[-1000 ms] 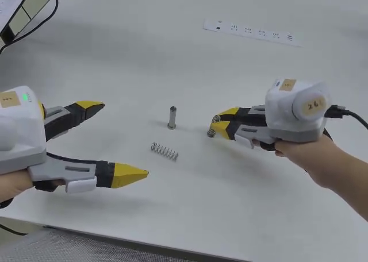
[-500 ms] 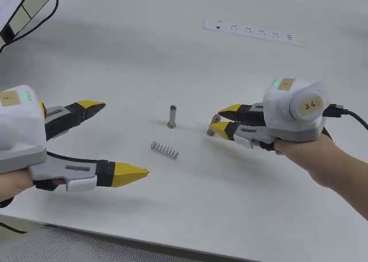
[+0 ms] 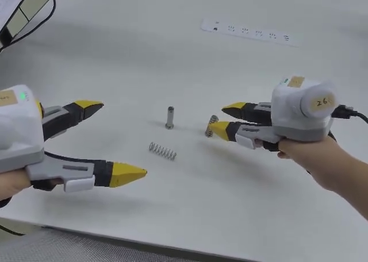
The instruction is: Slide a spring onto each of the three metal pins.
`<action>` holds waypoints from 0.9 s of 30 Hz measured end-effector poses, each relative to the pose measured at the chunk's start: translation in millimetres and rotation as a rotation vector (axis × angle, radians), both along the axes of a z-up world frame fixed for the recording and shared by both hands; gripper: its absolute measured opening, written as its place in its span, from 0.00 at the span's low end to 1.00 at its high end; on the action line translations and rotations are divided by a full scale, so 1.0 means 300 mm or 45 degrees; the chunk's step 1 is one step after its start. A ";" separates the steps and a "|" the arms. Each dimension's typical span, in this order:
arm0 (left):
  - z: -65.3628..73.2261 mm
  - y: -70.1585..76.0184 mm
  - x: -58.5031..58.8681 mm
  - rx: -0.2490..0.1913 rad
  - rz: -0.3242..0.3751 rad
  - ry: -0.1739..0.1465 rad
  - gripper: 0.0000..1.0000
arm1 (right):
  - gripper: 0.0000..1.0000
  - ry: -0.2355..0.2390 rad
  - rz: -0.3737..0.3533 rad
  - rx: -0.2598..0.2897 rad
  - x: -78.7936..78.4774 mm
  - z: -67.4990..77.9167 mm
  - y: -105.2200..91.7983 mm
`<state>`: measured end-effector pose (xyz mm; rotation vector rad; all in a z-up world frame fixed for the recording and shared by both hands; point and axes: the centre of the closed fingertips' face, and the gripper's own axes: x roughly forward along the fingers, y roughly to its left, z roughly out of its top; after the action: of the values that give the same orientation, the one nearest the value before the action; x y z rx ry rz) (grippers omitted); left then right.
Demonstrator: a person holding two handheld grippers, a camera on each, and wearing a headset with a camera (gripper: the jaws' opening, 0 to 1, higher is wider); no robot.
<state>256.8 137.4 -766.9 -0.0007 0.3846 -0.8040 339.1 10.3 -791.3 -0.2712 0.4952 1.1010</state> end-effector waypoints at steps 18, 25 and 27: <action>0.013 -0.019 0.014 -0.012 -0.022 -0.003 0.97 | 0.35 -0.027 -0.078 0.131 -0.026 0.080 -0.052; 0.018 -0.028 0.014 -0.023 -0.033 -0.002 0.98 | 0.36 -0.014 -0.087 0.134 -0.057 0.089 -0.068; 0.020 -0.028 0.013 -0.020 -0.035 -0.004 0.98 | 0.35 -0.019 -0.085 0.139 -0.074 0.100 -0.069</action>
<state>260.8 128.9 -761.0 -0.0092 0.3759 -0.8338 316.9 -10.4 -761.3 -0.1665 0.4264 1.0563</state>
